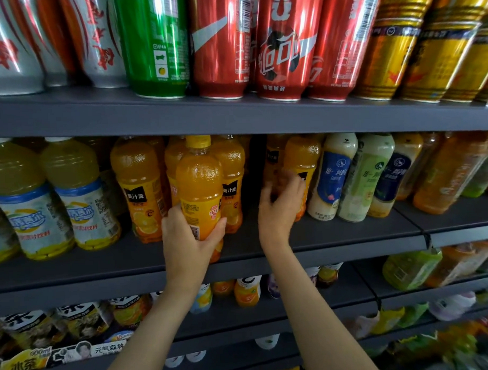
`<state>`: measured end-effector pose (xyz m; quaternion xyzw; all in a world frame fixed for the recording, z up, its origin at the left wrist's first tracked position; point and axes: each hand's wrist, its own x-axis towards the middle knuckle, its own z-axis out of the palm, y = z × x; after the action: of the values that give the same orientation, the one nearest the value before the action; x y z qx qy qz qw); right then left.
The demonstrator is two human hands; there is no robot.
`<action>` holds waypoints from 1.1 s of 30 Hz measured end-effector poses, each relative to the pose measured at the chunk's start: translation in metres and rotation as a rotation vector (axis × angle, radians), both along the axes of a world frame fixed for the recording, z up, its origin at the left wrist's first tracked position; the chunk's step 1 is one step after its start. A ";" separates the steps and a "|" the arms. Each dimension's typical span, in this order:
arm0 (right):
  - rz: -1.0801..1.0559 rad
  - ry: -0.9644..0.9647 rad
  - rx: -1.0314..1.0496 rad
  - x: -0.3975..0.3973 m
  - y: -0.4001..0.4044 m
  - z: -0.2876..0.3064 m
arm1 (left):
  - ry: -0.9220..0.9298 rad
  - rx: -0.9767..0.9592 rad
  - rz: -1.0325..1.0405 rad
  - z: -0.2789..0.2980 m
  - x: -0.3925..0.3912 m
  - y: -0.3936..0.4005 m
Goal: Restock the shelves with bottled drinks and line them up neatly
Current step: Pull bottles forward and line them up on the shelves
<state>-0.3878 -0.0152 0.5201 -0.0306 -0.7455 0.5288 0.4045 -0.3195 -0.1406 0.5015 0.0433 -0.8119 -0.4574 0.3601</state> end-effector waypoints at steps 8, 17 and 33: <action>-0.047 -0.404 0.009 -0.019 0.041 -0.012 | -0.009 0.000 -0.024 0.000 0.000 -0.001; 0.314 -0.425 0.126 -0.030 0.015 -0.002 | -0.016 -0.006 -0.022 -0.002 -0.002 -0.002; 0.075 -0.444 0.313 -0.061 -0.007 -0.016 | -0.048 0.015 -0.009 -0.001 -0.001 -0.001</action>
<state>-0.4484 -0.0222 0.5039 -0.0551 -0.8893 0.4020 0.2111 -0.3208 -0.1414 0.5008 0.0532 -0.8171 -0.4641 0.3379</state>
